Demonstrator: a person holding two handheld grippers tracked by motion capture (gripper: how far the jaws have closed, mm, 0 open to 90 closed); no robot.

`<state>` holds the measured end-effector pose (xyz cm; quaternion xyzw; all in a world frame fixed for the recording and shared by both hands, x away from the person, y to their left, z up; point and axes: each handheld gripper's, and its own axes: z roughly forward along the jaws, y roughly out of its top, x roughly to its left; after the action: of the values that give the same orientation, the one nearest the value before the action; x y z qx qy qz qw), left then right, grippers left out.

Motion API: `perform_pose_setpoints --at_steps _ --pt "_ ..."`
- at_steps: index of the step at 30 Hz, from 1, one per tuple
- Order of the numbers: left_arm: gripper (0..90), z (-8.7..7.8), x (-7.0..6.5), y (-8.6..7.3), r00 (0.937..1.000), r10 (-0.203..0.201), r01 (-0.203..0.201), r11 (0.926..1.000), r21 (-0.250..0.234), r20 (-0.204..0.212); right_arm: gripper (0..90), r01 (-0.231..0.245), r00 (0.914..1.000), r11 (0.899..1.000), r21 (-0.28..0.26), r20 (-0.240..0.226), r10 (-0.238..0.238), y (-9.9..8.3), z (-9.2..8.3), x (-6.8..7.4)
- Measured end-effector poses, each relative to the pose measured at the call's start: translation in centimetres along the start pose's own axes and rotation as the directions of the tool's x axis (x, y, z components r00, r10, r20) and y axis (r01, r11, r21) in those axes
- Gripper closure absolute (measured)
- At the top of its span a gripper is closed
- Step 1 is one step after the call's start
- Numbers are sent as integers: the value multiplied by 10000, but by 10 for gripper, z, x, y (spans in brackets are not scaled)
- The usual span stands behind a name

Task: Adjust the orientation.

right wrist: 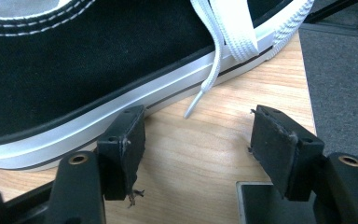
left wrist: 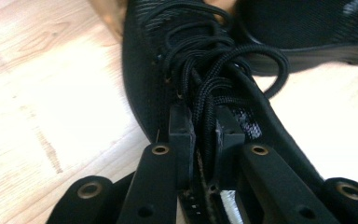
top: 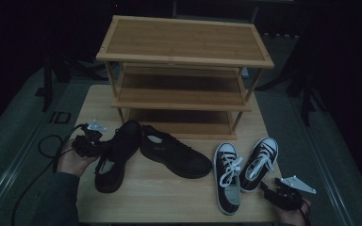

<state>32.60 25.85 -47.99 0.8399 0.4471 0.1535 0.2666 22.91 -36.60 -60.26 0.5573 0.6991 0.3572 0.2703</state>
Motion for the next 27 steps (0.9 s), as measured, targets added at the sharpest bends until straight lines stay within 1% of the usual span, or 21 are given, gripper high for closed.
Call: perform_pose_setpoints --at_steps 1,2,3,4,7,8,9,10,11,13,14,15,17,19,20,23,25,26,27 --pt "774 -1 -1 0 9999 -148 148 9998 -104 48 348 1 10000 10000 -3 -1 -1 0 0 0" --pt "670 -4 -2 0 9995 -300 303 9992 -265 121 348 1 10000 10000 3 0 -1 0 0 0" --pt "629 -8 -4 1 9989 -460 464 9979 -450 104 348 1 10000 10000 0 1 -1 0 0 0" --pt "591 -8 -4 1 9989 -460 464 9979 -450 104 348 1 10000 10000 0 1 -1 0 0 0" --pt "566 -20 -7 6 9973 -731 731 9928 -948 39 348 1 10000 10000 3 2 -1 0 0 0" --pt "549 -27 -10 11 9958 -907 910 9890 -1167 77 348 0 10000 10000 3 4 0 0 0 0" --pt "549 -27 -10 11 9958 -907 910 9890 -1167 77 348 0 10000 10000 -1 0 0 0 0 0" --pt "549 -31 -14 16 9955 -953 945 9871 -1294 -1 348 1 10000 10000 3 3 -1 0 0 0" --pt "548 -31 -14 16 9955 -953 945 9871 -1294 -1 348 1 10000 10000 3 3 -1 0 0 0" --pt "548 -32 -19 22 9971 -762 765 9875 -1375 73 348 1 10000 10000 4 3 -1 0 0 0" --pt "542 -30 -23 27 9982 -599 597 9888 -1371 27 348 2 10000 10000 4 3 -2 0 0 0" --pt "542 -30 -23 27 9982 -599 597 9888 -1371 27 348 2 10000 10000 4 3 -2 0 0 0" --pt "542 -28 -27 32 9987 -511 505 9887 -1413 -7 348 0 10000 10000 4 5 0 0 0 0" --pt "543 -24 -30 37 9983 -578 556 9865 -1541 -99 348 1 10000 10000 2 4 -1 0 0 0" --pt "545 -22 -32 41 9980 -636 623 9840 -1670 -25 348 0 10000 10000 -1 1 0 0 0 0" --pt "552 -20 -34 46 9978 -657 647 9828 -1732 -1 348 1 10000 10000 -3 -1 -1 0 0 0" --pt "568 -17 -37 51 9974 -717 715 9803 -1840 56 348 1 10000 10000 2 2 -1 0 0 0" --pt "610 -14 -39 56 9971 -753 751 9798 -1851 57 348 2 10000 10000 3 3 -2 0 0 0" --pt "633 -14 -39 56 9971 -753 751 9798 -1851 57 348 2 10000 10000 3 3 -2 0 0 0"
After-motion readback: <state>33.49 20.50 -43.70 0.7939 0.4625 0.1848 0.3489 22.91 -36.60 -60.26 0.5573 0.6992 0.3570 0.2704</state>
